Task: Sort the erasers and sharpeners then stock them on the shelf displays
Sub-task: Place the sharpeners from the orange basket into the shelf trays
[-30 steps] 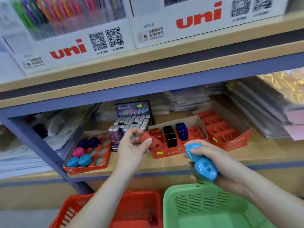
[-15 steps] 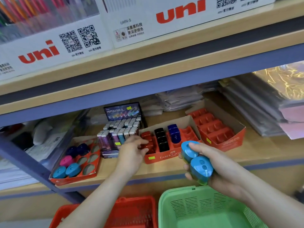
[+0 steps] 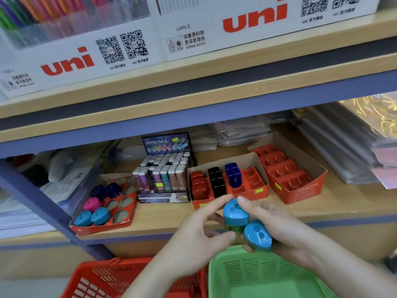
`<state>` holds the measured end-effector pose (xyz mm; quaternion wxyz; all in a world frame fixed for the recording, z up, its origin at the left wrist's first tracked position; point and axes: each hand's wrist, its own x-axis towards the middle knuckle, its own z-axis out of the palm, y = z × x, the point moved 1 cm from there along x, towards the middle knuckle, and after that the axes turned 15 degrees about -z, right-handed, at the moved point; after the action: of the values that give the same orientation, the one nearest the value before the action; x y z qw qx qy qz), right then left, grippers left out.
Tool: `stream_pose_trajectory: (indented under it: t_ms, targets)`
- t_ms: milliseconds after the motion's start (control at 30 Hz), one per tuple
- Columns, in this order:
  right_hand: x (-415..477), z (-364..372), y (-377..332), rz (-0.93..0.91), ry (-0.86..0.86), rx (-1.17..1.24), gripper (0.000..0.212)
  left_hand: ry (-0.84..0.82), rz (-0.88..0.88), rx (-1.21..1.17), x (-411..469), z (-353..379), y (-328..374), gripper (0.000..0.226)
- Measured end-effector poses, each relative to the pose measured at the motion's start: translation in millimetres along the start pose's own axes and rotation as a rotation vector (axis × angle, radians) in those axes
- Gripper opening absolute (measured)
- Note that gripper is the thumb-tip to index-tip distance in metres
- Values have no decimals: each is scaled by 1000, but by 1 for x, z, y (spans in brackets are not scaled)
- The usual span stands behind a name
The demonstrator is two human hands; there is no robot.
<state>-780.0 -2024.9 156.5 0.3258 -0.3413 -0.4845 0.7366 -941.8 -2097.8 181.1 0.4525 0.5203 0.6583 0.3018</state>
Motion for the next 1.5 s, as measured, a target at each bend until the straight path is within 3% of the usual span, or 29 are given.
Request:
stream_pose_trajectory:
  t_ms: [100, 267, 467, 567, 767, 900, 1033, 1200, 1267, 1367, 1433, 1500]
  targets:
    - [7, 18, 4, 39, -140, -187, 59, 116, 2, 59, -12, -18, -18, 45]
    - [33, 77, 17, 126, -274, -276, 48, 186, -47, 138, -35, -70, -48, 48]
    - [64, 142, 36, 201, -143, 338, 36, 698, -150, 115, -44, -171, -104, 44]
    - [76, 159, 52, 142, -94, 437, 30, 823, -197, 267, -36, -208, -122, 43]
    - [95, 173, 73, 107, 68, 421, 48, 756, -200, 526, -1, -217, -155, 53]
    - [102, 177, 79, 83, 111, 423, 47, 718, -232, 700, 10, -218, -165, 54]
    - [108, 182, 80, 95, 96, 530, 49, 640, -270, 886, 12, -222, -161, 57]
    - [111, 193, 77, 75, 50, 594, 47, 494, -303, 936, 11, -227, -153, 65]
    - [112, 198, 76, 70, 39, 571, 49, 428, -244, 764, 9, -225, -149, 70]
    - [115, 206, 74, 55, 28, 555, 53, 247, -103, 221, 2, -215, -131, 65]
    - [116, 212, 73, 40, 2, 563, 53, 210, -53, 135, -5, -205, -118, 54]
    - [118, 217, 71, 42, -7, 538, 52, 284, -30, 126, -7, -204, -114, 48]
